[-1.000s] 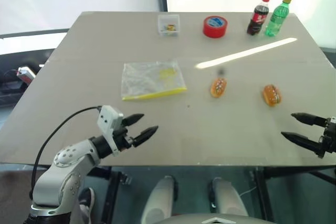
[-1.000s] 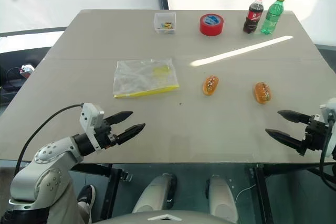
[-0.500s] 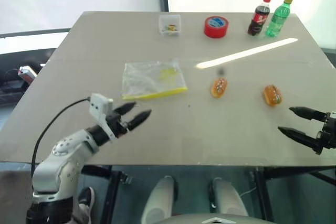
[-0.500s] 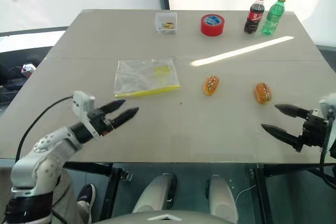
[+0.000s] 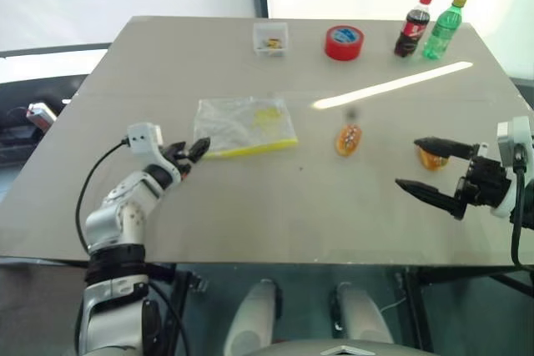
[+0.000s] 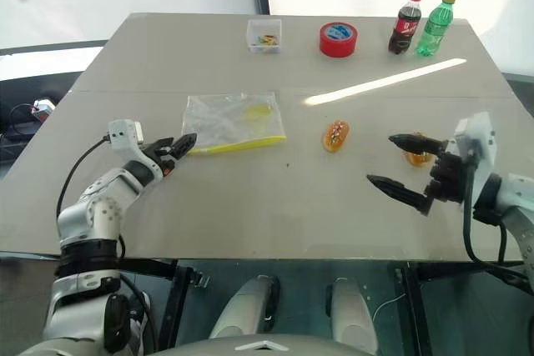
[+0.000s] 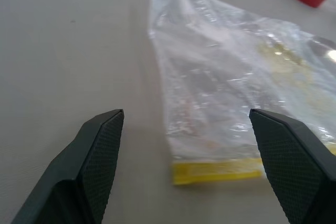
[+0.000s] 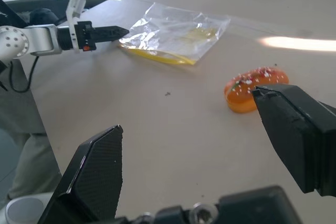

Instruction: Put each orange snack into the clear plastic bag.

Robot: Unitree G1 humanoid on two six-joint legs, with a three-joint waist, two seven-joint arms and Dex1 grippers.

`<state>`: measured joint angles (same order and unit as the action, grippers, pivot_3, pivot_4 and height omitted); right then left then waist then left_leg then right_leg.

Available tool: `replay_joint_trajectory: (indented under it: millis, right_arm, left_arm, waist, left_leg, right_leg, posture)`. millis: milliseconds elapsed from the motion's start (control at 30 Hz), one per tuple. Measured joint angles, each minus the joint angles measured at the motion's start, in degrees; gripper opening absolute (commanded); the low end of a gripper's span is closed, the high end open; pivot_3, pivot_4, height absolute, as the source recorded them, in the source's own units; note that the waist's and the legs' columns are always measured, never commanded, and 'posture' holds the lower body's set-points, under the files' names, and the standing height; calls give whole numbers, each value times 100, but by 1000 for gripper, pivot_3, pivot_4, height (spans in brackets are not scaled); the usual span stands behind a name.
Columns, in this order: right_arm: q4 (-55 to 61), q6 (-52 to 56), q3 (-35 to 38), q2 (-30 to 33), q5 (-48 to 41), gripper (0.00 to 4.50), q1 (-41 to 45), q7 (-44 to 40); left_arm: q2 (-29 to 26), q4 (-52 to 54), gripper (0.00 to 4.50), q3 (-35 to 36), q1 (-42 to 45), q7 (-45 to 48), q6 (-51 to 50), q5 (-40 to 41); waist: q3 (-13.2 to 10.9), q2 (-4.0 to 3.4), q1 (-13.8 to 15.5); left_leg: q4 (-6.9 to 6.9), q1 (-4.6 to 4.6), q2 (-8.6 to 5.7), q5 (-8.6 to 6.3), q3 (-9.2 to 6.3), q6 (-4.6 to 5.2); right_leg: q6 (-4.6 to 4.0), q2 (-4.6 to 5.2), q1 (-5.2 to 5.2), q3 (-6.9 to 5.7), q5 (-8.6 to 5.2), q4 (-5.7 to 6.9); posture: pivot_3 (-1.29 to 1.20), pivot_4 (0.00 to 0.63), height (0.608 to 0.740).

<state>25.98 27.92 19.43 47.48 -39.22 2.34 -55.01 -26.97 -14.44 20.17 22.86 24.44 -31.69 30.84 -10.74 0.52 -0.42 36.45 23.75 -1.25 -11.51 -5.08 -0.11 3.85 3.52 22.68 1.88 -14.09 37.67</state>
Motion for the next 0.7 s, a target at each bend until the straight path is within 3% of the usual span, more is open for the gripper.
replay_joint_trajectory:
  millis: [200, 300, 333, 367, 400, 567, 600, 700]
  right_arm:
    - [-21, 31, -125, -26, -8, 4500, 307, 72]
    - [-21, 21, -202, -93, 31, 4500, 310, 122]
    - [-21, 18, -225, -101, 41, 4500, 307, 133]
    - [-20, 17, -232, -117, 54, 4500, 300, 159]
    - [-20, 17, -232, -120, 55, 4500, 299, 162]
    - [-20, -230, -312, -314, 374, 4500, 234, 390]
    - [-37, -329, -366, -320, 519, 4500, 236, 428]
    - [-150, -613, -653, -335, 987, 4500, 239, 454]
  left_arm:
    - [260, -1062, 4027, -163, 708, 52, 516, -376]
    - [256, -1309, 3131, -172, 862, 242, 518, -411]
    - [252, -1335, 3028, -172, 863, 300, 513, -412]
    - [253, -1340, 2297, -176, 860, 379, 491, -414]
    - [253, -1339, 2239, -177, 859, 390, 488, -415]
    - [275, -1079, 249, -296, 749, 550, 107, -443]
    - [302, -979, 28, -299, 707, 543, -9, -422]
    - [445, -420, 28, -317, 488, 537, -538, -218]
  waist:
    - [28, -16, 77]
    - [38, -26, 121]
    - [39, -27, 122]
    - [39, -27, 126]
    - [39, -27, 127]
    - [40, -26, 125]
    - [40, -26, 125]
    - [40, -25, 122]
  left_leg:
    - [3, -11, -6, 2, -1, 0]
    - [4, -11, -7, 2, -1, 0]
    - [4, -11, -8, 2, -1, 0]
    - [5, -9, -10, 2, -2, 0]
    - [5, -8, -11, 2, -2, 0]
    - [5, -4, -19, 2, -3, 1]
    - [5, -4, -19, 2, -3, 1]
    - [5, -4, -17, 2, -4, 1]
  right_leg:
    - [8, 2, -9, -2, -3, 9]
    - [8, 3, -10, -2, -4, 11]
    - [8, 3, -10, -2, -3, 11]
    - [6, 6, -10, -2, -2, 10]
    - [5, 6, -10, -2, -2, 10]
    - [3, 17, -10, -2, 0, 4]
    - [3, 17, -10, -3, 0, 5]
    - [4, 17, -10, -4, -1, 5]
  posture:
    - [0, 150, 740]
    - [0, 150, 740]
    - [0, 150, 740]
    - [0, 150, 740]
    - [0, 150, 740]
    - [0, 150, 740]
    - [0, 150, 740]
    - [0, 150, 740]
